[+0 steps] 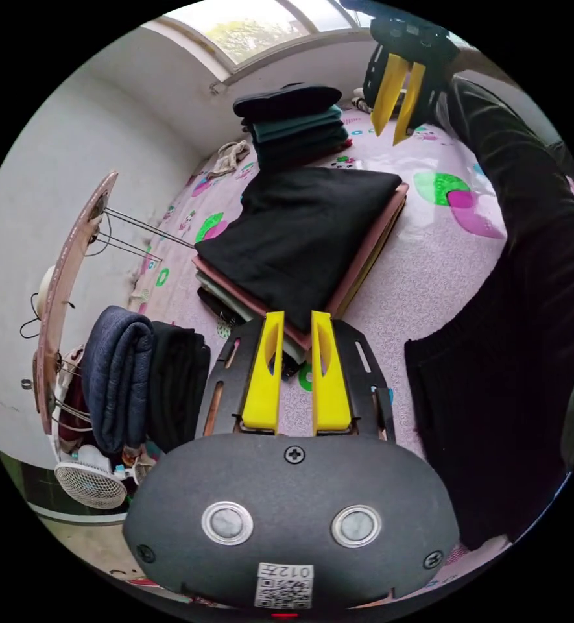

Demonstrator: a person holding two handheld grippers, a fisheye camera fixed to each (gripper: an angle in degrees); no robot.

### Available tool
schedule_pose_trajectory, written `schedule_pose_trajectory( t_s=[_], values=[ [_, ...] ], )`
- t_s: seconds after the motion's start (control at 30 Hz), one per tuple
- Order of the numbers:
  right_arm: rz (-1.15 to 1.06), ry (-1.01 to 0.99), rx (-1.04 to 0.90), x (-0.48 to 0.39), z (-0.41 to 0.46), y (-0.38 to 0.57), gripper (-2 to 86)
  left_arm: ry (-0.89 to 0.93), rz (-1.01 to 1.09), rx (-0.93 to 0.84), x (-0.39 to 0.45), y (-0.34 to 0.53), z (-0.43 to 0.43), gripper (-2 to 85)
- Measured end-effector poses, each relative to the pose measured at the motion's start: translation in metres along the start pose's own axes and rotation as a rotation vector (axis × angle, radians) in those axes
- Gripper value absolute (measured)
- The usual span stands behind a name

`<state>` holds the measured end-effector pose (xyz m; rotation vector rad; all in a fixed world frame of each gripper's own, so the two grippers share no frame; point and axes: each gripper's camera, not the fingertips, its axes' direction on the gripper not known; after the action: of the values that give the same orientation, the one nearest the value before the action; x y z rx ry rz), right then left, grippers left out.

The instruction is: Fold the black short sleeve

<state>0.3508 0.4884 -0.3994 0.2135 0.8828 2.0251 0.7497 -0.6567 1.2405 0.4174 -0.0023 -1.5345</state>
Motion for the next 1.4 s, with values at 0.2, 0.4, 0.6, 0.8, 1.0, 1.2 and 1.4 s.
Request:
schedule_pose_trajectory(
  t_s=[0.2, 0.4, 0.6, 0.8, 1.0, 1.2, 1.4],
  values=[
    [0.097, 0.216, 0.027, -0.062, 0.046, 0.014, 6.5, -0.082, 0.098, -0.019, 0.051, -0.034, -0.015, 7.8],
    [0.234, 0.313, 0.035, -0.105, 0.088, 0.032, 7.0, -0.104, 0.161, -0.050, 0.090, -0.065, -0.025, 7.4],
    [0.251, 0.371, 0.026, -0.120, 0.126, 0.039, 7.5, -0.136, 0.196, -0.050, 0.117, -0.096, -0.046, 6.0],
    [0.217, 0.392, -0.006, -0.124, 0.164, 0.036, 7.7, -0.134, 0.212, -0.075, 0.136, -0.117, -0.062, 4.4],
    [0.219, 0.418, 0.019, -0.125, 0.181, 0.038, 6.9, -0.140, 0.198, -0.090, 0.146, -0.132, -0.082, 3.5],
    [0.195, 0.429, 0.023, -0.124, 0.200, 0.042, 6.5, -0.152, 0.205, -0.104, 0.153, -0.147, -0.095, 2.5],
    [0.168, 0.439, 0.019, -0.117, 0.218, 0.042, 0.7, -0.130, 0.245, -0.108, 0.157, -0.161, -0.110, 0.8]
  ],
)
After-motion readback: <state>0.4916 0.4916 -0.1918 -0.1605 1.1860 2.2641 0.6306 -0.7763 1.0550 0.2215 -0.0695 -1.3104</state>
